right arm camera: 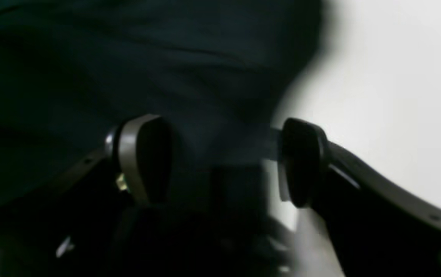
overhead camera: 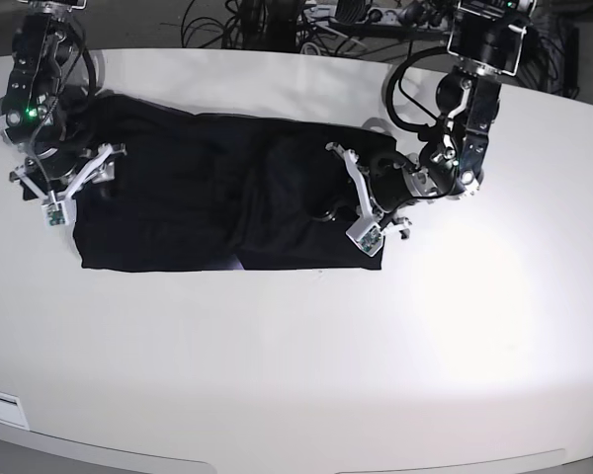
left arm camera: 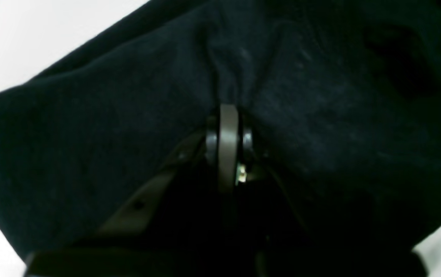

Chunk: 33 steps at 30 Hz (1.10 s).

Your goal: Fold the T-shirt properly

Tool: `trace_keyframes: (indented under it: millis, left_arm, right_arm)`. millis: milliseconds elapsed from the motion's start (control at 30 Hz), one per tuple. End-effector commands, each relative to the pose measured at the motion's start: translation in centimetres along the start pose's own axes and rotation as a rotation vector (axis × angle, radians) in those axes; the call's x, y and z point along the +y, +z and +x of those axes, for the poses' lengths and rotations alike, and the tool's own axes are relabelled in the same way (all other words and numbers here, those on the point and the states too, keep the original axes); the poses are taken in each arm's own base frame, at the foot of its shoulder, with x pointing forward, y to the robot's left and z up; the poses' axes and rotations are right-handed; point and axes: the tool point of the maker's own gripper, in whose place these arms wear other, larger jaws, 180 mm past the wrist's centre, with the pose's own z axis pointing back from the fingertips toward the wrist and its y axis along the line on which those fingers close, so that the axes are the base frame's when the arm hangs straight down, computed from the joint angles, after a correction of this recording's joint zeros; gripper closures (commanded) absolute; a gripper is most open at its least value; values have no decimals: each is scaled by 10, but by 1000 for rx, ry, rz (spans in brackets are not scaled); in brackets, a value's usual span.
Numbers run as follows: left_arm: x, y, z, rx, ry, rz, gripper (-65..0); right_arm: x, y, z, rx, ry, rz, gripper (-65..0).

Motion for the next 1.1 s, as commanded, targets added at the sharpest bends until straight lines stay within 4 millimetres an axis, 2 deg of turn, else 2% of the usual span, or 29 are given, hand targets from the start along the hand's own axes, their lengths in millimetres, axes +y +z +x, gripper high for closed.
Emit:
trace_keyframes:
  millis: [0,100,200,333,467,567,700,967,1067]
  left_arm:
    - [29,13,-46,224,-43,120,0]
    - [30,14,-47,226,-41,119,0]
    - [28,13,-45,215,-29,110,0]
    - [28,13,-45,215,-29,110,0]
    - [27,13,-45,213,-26,108,0]
    - [25,12,-43,200,-11,97,0]
    - [25,12,-42,197,-9,95,0]
    - [25,12,-42,197,-8,94,0]
    - [25,12,-42,197,-9,94,0]
  right_arm:
    - [-16,4,14,-39,6,-53,-480]
    - [-26,3,14,-33,-32,-92,-480]
    - [-25,-8,-6,18,-94,-65,-480]
    - [-6,-33,-37,90,-218,81,-480]
    - [20,-47,-49,130,-326,259,-480]
    - [44,-44,-45,146,-361,406,-480]
    - [64,-34,-28,94,-383,552,-480]
    - [72,-29,-20,47,-352,612,-476]
    - [75,-27,-18,30,-330,633,-423]
